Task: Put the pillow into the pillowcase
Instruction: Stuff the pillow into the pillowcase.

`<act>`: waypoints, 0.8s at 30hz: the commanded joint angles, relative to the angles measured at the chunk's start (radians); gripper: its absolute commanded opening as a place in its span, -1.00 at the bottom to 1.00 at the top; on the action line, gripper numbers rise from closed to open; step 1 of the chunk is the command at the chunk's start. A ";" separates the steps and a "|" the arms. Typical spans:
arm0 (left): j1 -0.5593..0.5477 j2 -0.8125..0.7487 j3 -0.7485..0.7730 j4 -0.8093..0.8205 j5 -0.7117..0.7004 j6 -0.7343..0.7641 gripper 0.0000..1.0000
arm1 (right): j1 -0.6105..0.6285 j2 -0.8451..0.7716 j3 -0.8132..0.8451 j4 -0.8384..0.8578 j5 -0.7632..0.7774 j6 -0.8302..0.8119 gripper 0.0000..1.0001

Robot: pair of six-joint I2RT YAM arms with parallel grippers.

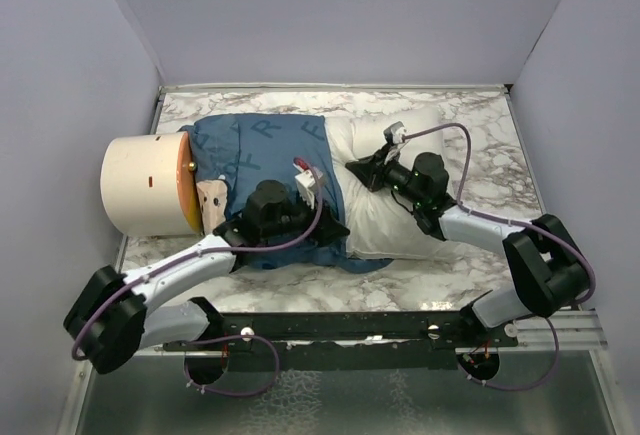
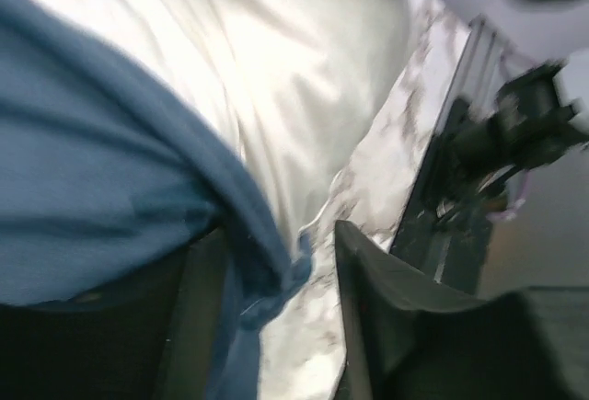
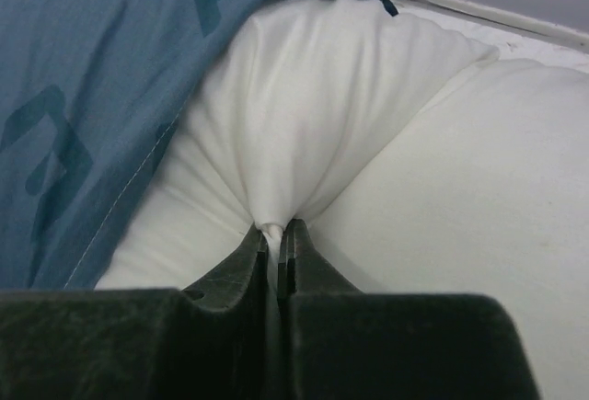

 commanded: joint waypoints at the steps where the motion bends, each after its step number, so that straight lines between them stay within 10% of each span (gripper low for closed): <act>1: 0.014 -0.185 0.196 -0.317 -0.184 0.023 0.19 | 0.013 0.030 -0.200 -0.034 -0.082 0.134 -0.99; 10: 0.071 0.043 0.746 -0.846 -0.605 0.074 0.28 | 0.045 0.037 -0.266 0.127 -0.061 0.197 -0.99; 19: 0.071 0.464 1.100 -1.005 -0.826 0.244 0.28 | 0.049 -0.008 -0.295 0.112 -0.038 0.196 -0.99; 24: 0.070 0.572 1.188 -1.061 -0.915 0.289 -0.26 | 0.049 -0.029 -0.303 0.099 -0.033 0.190 -0.99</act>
